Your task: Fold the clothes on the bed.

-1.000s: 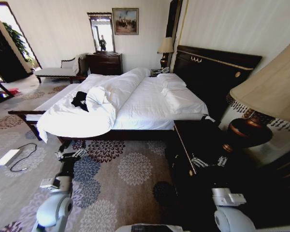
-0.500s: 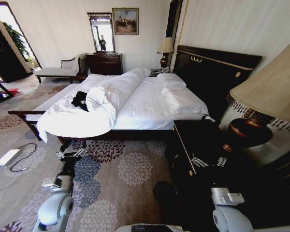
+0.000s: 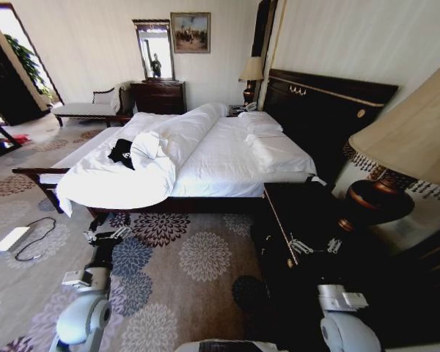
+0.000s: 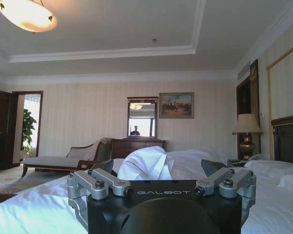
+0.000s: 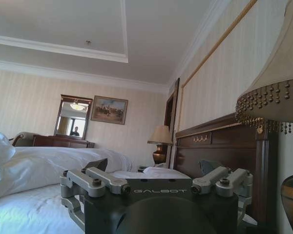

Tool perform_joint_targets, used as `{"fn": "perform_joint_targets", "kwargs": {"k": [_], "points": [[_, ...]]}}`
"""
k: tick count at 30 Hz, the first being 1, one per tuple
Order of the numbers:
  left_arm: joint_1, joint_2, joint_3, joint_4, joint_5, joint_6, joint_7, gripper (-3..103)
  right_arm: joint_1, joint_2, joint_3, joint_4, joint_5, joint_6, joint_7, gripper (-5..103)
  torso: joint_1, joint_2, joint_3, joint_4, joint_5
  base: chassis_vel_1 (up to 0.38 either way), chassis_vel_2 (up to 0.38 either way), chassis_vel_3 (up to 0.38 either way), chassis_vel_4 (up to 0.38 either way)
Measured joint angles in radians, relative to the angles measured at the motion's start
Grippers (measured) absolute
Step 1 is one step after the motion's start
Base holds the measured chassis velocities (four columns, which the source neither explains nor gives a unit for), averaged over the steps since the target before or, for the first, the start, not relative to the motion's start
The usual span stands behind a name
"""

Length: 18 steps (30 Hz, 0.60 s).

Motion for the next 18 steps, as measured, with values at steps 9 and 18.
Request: {"fn": "perform_joint_targets", "kwargs": {"k": [9, 18], "points": [[0.002, -0.004, 0.002, 0.000, 0.005, -0.002, 0.000, 100, 0.006, 0.002, -0.004, -0.007, -0.003, 0.003, -0.003, 100, 0.001, 0.000, 0.000, 0.0000, -0.0003, -0.121, 0.120, 0.106, -0.121], [0.008, -0.007, 0.000, -0.001, 0.007, -0.008, 0.000, 100, 0.006, 0.001, -0.004, -0.012, -0.003, 0.007, -0.003, 100, 0.000, 0.000, 0.000, -0.0001, -0.0001, -0.100, 0.093, 0.100, -0.098]]}}
